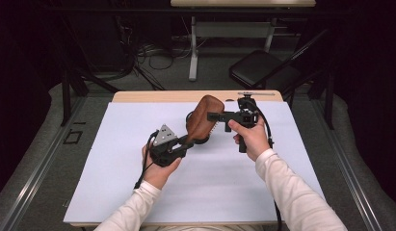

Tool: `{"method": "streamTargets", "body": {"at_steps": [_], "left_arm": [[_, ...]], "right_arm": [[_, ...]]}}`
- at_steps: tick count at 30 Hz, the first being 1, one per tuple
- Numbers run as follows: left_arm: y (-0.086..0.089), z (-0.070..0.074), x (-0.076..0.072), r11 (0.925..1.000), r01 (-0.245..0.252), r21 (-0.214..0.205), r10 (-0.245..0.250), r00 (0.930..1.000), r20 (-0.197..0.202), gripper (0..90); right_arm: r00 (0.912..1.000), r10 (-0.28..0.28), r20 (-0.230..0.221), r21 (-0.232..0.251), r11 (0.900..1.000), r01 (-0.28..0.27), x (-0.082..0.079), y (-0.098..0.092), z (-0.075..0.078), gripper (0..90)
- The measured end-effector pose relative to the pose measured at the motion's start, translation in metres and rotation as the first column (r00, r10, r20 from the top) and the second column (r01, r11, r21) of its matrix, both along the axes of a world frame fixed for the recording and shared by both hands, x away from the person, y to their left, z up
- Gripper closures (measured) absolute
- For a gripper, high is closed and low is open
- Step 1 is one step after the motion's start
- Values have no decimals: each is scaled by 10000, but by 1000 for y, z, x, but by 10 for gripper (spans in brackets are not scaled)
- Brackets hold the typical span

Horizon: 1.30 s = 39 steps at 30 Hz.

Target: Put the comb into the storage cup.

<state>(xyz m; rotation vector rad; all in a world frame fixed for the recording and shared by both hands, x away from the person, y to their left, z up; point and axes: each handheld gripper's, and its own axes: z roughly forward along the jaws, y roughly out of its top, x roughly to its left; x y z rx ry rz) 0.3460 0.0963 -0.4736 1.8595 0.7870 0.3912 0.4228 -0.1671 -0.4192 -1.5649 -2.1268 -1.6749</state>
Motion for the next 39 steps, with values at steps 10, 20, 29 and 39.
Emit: {"method": "streamTargets", "body": {"at_steps": [10,20,29,39], "left_arm": [[-6,-1,-4,9998,214,20,-214,9998,2,723],[-8,-2,-6,9995,310,-19,-310,9995,20,723],[-12,-4,-7,9992,393,42,-393,9992,34,722],[-13,-4,-7,9991,427,57,-427,9991,50,723]], "right_arm": [[9999,163,12,220,9996,-163,3,2,-2,147],[9998,215,36,479,9986,-217,5,2,-3,161],[9993,300,-235,853,9960,-279,6,1,-4,242],[9974,468,-548,1133,9927,-404,8,1,-6,294]]}}
